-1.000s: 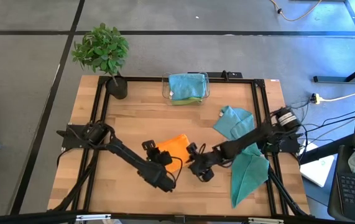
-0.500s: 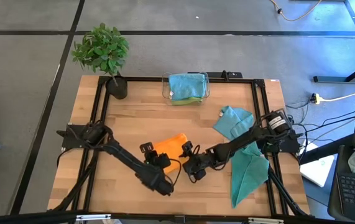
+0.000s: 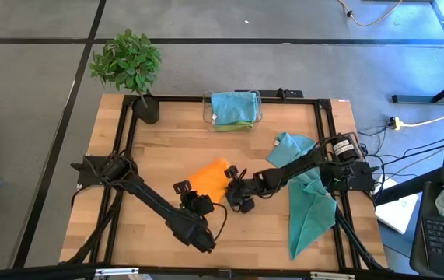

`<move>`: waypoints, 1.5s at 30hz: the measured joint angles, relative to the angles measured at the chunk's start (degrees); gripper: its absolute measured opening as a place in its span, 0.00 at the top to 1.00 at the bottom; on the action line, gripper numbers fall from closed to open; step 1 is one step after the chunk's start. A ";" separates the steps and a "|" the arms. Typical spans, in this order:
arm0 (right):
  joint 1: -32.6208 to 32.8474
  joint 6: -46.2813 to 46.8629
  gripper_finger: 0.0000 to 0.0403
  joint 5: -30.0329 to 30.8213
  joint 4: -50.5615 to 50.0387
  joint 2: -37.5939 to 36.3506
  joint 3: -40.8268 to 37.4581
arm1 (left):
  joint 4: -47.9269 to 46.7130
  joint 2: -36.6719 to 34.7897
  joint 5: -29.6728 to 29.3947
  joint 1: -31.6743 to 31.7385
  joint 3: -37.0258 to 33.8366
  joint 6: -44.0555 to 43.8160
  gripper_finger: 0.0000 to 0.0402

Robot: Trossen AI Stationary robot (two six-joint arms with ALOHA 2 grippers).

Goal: Fold microfiber towels
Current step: Put the folded orange microfiber towel into the transparent bin

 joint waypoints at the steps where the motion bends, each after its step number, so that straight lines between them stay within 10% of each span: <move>1: -0.11 -2.31 0.97 2.64 -2.23 -0.68 0.60 | -0.60 0.00 0.07 -0.14 0.32 0.02 0.82; 10: -8.79 -15.09 0.99 13.72 -23.92 -4.43 14.73 | -2.79 -0.26 0.94 -3.47 4.96 -1.18 0.82; 21: -23.46 -7.27 0.99 0.29 -49.71 -4.66 37.58 | -2.87 -0.31 0.72 -7.77 10.16 0.89 0.82; 45: -50.64 -4.76 0.97 -19.24 -48.48 2.14 43.08 | -2.87 -0.31 -1.27 -9.22 11.32 1.88 0.82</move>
